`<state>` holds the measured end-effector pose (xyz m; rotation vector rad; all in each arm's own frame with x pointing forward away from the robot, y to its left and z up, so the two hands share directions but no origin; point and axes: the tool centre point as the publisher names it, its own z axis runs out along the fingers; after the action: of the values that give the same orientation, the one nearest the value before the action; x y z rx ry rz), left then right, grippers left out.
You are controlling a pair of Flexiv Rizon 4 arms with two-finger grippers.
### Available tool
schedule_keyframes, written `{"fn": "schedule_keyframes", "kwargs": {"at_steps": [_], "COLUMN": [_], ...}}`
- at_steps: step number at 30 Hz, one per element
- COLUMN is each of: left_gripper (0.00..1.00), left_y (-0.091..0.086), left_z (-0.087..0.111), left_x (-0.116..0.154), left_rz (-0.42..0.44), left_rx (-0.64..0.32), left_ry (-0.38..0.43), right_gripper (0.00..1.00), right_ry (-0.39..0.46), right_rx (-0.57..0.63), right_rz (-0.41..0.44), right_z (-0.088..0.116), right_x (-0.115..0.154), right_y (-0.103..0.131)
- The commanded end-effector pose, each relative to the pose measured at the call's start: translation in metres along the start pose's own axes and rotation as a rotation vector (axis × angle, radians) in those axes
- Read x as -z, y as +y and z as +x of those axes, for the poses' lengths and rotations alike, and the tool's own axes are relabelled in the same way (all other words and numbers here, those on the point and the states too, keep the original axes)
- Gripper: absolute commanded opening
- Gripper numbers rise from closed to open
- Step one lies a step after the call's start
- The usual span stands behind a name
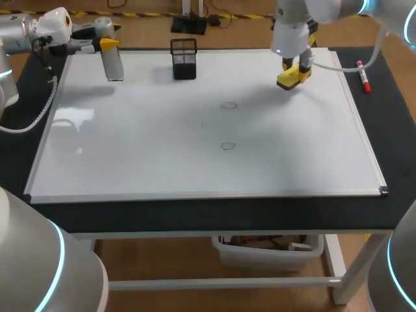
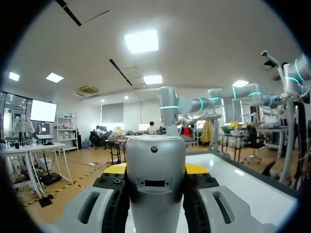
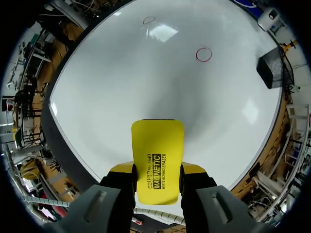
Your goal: Pick up the inspection probe, press it on each red-marked spot on the whiteboard one by one, put down the probe, pick up the eraser, and wipe off all the red marks.
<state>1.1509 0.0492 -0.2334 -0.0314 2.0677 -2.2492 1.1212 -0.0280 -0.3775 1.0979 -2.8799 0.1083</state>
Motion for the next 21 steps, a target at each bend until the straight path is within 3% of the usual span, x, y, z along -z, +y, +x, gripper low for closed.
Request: {"fn": "schedule_keyframes", "kwargs": {"at_steps": [1, 8, 21], "left_gripper": [0.00, 0.00, 0.00], "left_y": [-0.001, -0.001, -0.001], "left_z": [-0.002, -0.002, -0.002], "left_x": [0.001, 0.001, 0.001], "left_rz": [0.000, 0.000, 0.000], "left_rx": [0.000, 0.000, 0.000], "left_ry": [0.006, 0.006, 0.006], "right_gripper": [0.00, 0.00, 0.00], "right_ry": [-0.004, 0.000, -0.042], "right_rx": [0.059, 0.205, 0.417], "right_rz": [0.051, 0.067, 0.059], "right_z": [-0.006, -0.029, -0.065], "right_x": [0.004, -0.002, -0.005], "right_y": [0.034, 0.080, 0.139]}}
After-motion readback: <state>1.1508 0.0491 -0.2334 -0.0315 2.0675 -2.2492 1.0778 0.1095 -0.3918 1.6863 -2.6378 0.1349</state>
